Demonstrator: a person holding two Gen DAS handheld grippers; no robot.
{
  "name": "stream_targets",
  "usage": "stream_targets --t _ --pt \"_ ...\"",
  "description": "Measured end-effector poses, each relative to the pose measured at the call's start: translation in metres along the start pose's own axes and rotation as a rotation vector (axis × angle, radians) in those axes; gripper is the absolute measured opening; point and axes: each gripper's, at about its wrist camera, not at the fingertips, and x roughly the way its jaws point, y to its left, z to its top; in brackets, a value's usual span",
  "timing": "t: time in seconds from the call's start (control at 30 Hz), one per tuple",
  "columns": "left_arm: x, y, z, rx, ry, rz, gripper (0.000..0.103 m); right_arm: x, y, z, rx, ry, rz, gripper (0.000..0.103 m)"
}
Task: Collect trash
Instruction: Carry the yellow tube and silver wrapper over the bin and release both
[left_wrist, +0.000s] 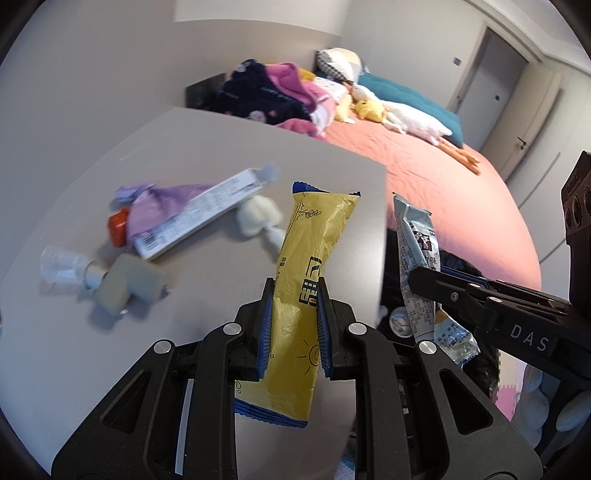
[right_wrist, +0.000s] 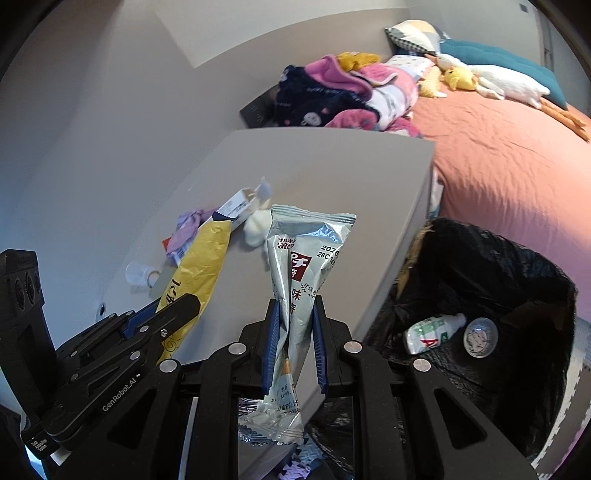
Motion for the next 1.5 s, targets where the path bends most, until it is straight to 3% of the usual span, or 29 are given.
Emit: stream_targets --t 1.13,1.5 --pt "0.047 -0.155 0.026 0.268 0.063 -0.217 0.020 -0.081 -0.130 -0.011 0.222 -0.145 -0.147 0.019" --pt "0.060 -0.186 0.025 0.330 0.093 -0.256 0.020 -0.097 -0.161 -0.018 0.280 -0.169 -0.178 0.019"
